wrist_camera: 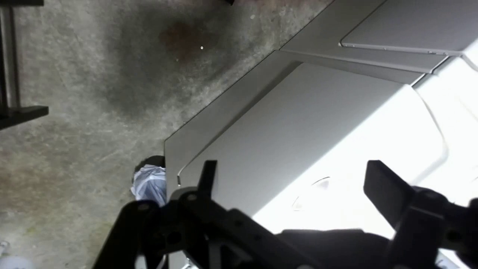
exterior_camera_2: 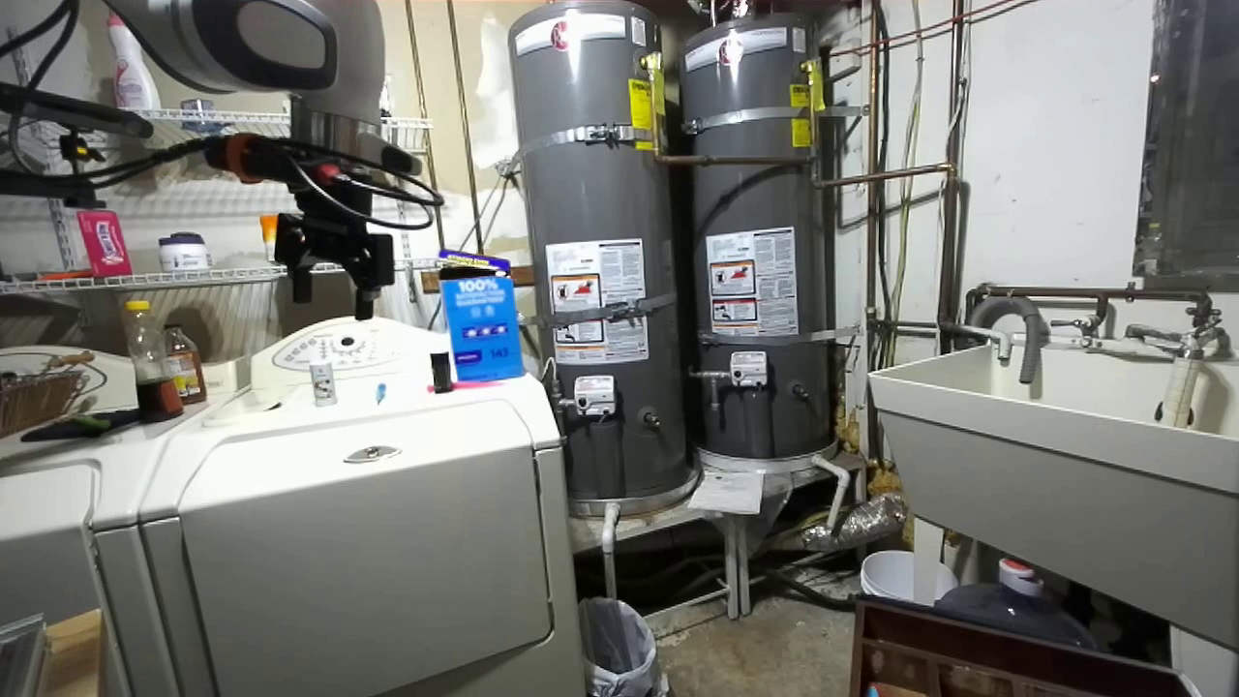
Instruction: Place the blue object on the chair
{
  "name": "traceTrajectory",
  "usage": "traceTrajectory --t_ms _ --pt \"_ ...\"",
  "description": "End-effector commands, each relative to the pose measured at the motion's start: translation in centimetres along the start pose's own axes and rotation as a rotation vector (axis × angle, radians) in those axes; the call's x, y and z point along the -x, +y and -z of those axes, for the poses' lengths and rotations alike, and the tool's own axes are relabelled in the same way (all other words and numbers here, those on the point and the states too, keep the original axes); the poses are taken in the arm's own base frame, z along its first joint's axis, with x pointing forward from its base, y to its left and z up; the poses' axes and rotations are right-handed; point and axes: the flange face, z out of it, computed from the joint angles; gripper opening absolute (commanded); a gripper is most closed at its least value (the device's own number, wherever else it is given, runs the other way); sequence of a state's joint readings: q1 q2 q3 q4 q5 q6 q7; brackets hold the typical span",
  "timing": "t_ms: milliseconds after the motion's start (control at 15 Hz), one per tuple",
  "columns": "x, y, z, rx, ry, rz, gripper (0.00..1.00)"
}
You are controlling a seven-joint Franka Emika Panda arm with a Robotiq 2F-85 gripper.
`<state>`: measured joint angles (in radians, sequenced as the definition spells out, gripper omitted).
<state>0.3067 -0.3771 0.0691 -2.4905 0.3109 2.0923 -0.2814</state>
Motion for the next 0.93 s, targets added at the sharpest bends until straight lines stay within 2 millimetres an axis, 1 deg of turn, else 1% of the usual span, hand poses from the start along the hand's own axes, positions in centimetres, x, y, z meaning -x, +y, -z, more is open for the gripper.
traceTrajectory --t_ms 0,67,200,333,400,467,533,667,867 --pt "-5.9 -5.1 -0.8 -0.008 -0.042 0.180 1.00" --pt "-7.2 -7.5 -1.2 -0.003 -0.045 0.229 1.00" --pt "-9.3 -10.7 -1.9 0.013 -0.056 0.298 1.00" --pt "-11.2 -12.7 -2.4 0.025 -0.065 0.338 1.00" --pt "-11.8 -13.1 -2.3 0.027 -0.074 0.353 1.00" --pt "-9.5 -12.6 -2.2 0.022 -0.045 0.326 1.00" --pt "-10.0 -13.0 -2.5 0.018 -0.048 0.333 1.00" --pt "-10.1 -12.8 -2.7 0.017 -0.053 0.329 1.00" --pt "-10.0 -12.6 -2.4 0.019 -0.048 0.326 1.00"
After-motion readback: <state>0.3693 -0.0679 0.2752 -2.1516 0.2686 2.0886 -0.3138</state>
